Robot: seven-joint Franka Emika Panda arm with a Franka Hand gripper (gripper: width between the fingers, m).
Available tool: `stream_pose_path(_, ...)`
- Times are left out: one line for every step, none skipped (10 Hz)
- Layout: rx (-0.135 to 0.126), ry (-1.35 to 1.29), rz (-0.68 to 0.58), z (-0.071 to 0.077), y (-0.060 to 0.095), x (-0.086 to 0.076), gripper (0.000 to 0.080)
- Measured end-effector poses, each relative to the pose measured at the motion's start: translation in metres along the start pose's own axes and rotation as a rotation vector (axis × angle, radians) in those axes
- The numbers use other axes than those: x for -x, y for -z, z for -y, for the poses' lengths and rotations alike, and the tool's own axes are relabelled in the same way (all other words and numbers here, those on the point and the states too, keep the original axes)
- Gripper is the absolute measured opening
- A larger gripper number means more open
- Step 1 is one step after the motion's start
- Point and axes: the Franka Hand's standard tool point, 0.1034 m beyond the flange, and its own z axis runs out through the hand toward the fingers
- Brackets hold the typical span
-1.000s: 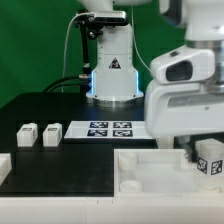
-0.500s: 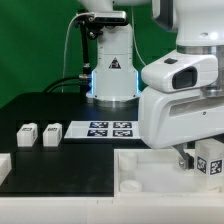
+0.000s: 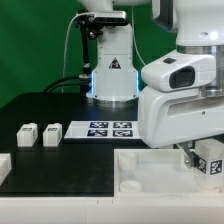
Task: Assemble one leg
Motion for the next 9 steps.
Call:
stream_pose_path(-0.002, -0.119, 0.000, -0.0007, 0.0000, 0.0000, 0.0333)
stream_pose_path(-0.003, -0.226, 0.000, -0.0012, 0.0001, 0.0000, 0.0291)
stream_pose_path(-0.008, -0.321, -0.002, -0.0027, -0.0004, -0.0017, 0.0291)
stream_pose_path(-0.017, -0.441, -0.008, -0.0059, -0.0006, -0.0067, 0.0291)
stream_pose_path(-0.025, -0.566, -0.005, -0.0076, -0.0008, -0.0075, 0.0291)
stream_pose_path(-0.030, -0.712, -0.002, -0.0080, -0.0009, -0.0073, 0.0291)
stream_pose_path(-0.034, -0.895, 0.006, -0.0082, -0.0012, -0.0065, 0.0291)
stream_pose_path(-0.058, -1.119, 0.020, -0.0085, -0.0012, -0.0058, 0.0291)
stream_pose_path(-0.090, -1.306, 0.030, -0.0093, -0.0015, -0.0050, 0.0294)
